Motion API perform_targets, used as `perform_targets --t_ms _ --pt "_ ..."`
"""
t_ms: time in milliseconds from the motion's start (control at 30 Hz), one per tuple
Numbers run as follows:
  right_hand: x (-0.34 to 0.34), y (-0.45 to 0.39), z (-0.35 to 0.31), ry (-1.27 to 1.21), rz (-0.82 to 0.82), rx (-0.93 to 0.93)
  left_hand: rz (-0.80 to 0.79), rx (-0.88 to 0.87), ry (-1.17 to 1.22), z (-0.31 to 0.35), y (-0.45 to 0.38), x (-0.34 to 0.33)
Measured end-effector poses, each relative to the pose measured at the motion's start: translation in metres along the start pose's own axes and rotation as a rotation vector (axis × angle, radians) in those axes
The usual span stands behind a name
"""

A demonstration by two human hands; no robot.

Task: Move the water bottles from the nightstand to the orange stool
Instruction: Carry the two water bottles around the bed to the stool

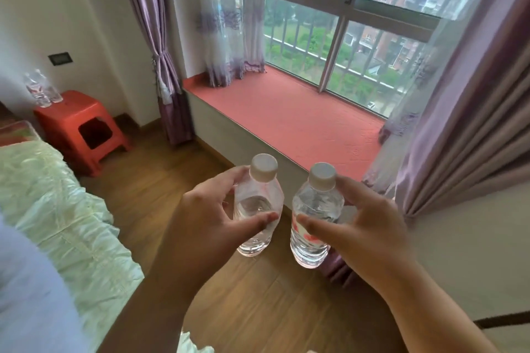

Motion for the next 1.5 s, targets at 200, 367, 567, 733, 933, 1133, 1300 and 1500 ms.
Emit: perform_targets --t_ms 200,367,567,733,933,1133,1300,1500 --pt "-0.061 -0.037 -0.024 0.001 -0.129 0.078 0.095 0.137 -0.096 -0.043 -0.004 0.034" --pt "-0.117 -0.065 -0.049 -0.060 -0.261 0.166 0.202 0.285 -0.168 -0.074 -0.001 0.068" --pt "-0.173 -0.105 -0.076 -0.210 -0.421 0.263 0.344 0.461 -0.275 -0.095 -0.005 0.098" --pt "-0.203 -0.153 -0.079 -0.258 -0.497 0.312 0.414 0.551 -0.325 -0.105 -0.035 0.099" --pt "-0.220 -0.222 -0.072 -0.268 -0.522 0.350 0.511 0.609 -0.348 -0.106 -0.077 0.089" --pt "-0.229 -0.264 -0.069 -0.307 -0.533 0.399 0.542 0.637 -0.365 -0.112 -0.109 0.076" --pt "-0.244 -0.288 -0.061 -0.312 -0.576 0.389 0.513 0.656 -0.381 -0.126 -0.137 0.066" --pt "-0.264 -0.320 -0.052 -0.284 -0.580 0.371 0.456 0.644 -0.367 -0.157 -0.180 0.058"
Point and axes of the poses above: each hand's wrist, its own y-axis away from the middle knuckle, its own x-axis out of the back of the hand, z = x × y, the point moved 8 cm from there along -y, towards the middle knuckle, and after that the axes turned 5 degrees about z, right-handed, at the moved point
